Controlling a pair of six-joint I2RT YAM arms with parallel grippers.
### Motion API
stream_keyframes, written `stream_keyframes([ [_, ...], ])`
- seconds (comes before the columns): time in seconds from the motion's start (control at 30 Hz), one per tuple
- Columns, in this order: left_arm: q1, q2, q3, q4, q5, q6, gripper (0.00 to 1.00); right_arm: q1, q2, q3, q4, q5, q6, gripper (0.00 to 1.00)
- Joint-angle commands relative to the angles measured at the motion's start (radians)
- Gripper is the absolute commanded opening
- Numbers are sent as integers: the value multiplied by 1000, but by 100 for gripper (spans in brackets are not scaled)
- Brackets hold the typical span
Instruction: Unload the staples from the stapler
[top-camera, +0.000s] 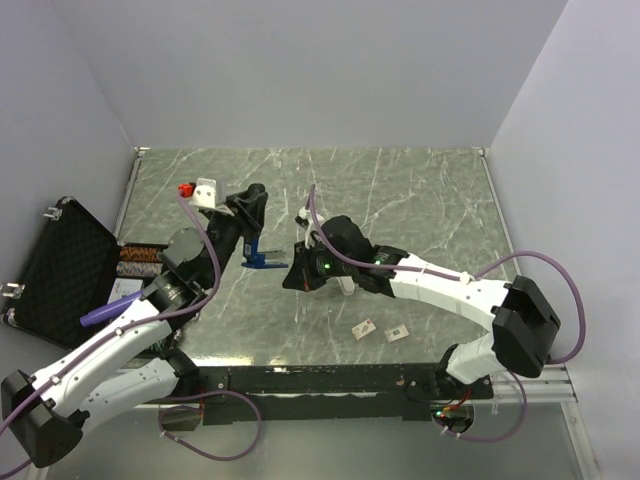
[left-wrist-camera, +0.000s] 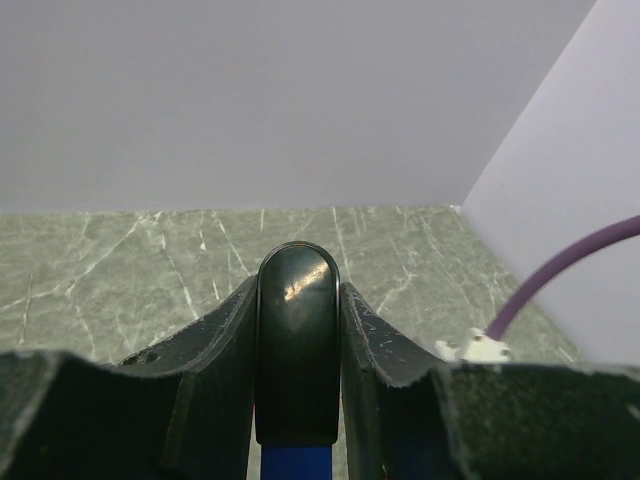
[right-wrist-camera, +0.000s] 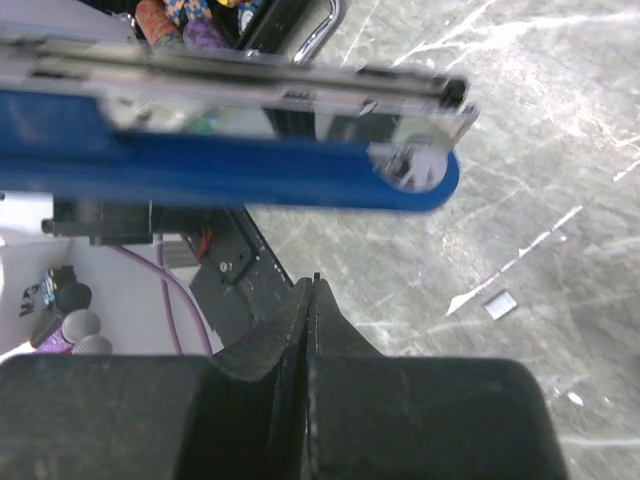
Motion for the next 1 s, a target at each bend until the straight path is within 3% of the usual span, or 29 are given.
stream_keyframes([
  [0.0,-4,-48,38,51,31,-41,1,2,56,28,91,-11,55,0],
  [0.2,-4,-64,47,22,53,-49,1,1,91,41,132,31,73,0],
  [0.97,-2,-145,13,-130,162,-107,1,-21,39,108,22,200,-17,0],
])
